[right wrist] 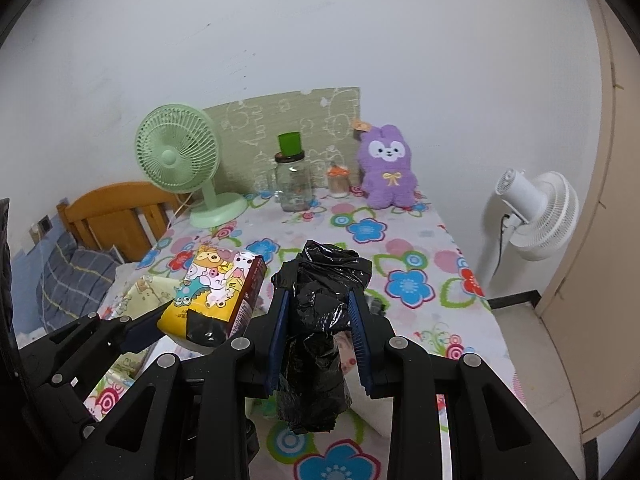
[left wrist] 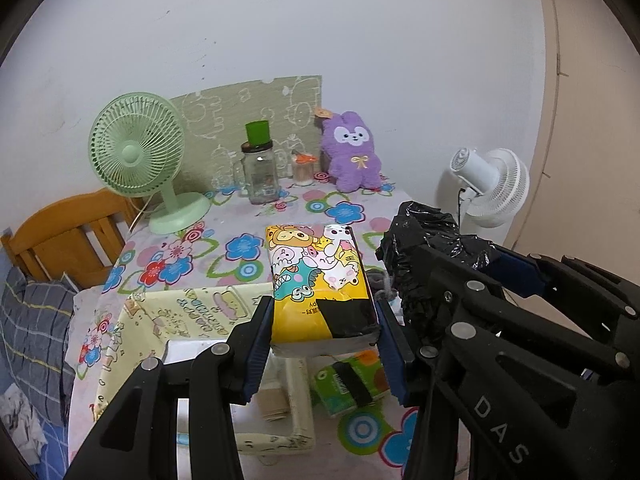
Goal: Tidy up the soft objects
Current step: 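Carry the yellow package with the left gripper while the right gripper carries the black bag toward the box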
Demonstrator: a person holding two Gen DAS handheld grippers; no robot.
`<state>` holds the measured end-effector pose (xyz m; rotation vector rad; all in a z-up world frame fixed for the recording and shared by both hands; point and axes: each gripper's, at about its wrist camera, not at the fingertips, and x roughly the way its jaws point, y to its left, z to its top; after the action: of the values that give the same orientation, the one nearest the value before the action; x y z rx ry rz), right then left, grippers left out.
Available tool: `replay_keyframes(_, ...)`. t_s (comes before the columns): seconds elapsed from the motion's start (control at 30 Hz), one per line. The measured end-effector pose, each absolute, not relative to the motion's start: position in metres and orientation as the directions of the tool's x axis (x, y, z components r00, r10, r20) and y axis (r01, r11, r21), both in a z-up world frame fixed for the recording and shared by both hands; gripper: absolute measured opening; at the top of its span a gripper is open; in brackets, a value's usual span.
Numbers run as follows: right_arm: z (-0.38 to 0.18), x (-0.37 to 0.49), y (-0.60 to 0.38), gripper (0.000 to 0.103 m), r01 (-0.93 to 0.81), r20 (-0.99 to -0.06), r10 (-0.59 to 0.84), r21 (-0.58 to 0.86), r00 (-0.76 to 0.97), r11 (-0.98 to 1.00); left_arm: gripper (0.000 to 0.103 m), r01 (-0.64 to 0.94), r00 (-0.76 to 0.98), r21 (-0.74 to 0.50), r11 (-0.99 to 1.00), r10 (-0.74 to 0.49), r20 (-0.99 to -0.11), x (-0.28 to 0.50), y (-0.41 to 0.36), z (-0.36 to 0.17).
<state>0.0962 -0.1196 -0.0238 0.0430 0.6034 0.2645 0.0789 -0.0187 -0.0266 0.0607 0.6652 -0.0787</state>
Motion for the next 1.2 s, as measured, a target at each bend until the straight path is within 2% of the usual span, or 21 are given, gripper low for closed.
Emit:
replay_keyframes(0.63,-0.037,0.118,-0.059,0.033,-0.345,-0.583,0.35,0.126,0.733,0.93,0.05,-0.001,0.769,0.044,0.999,0.029,-0.638,0.086,0.034,-0.039)
replay_keyframes(1.2,-0.064,0.132,-0.005,0.033,-0.429,-0.634,0.406,0.127,0.658,0.894,0.05,-0.09,0.717,0.045,0.995,0.096,-0.69,0.096,0.084,-0.068)
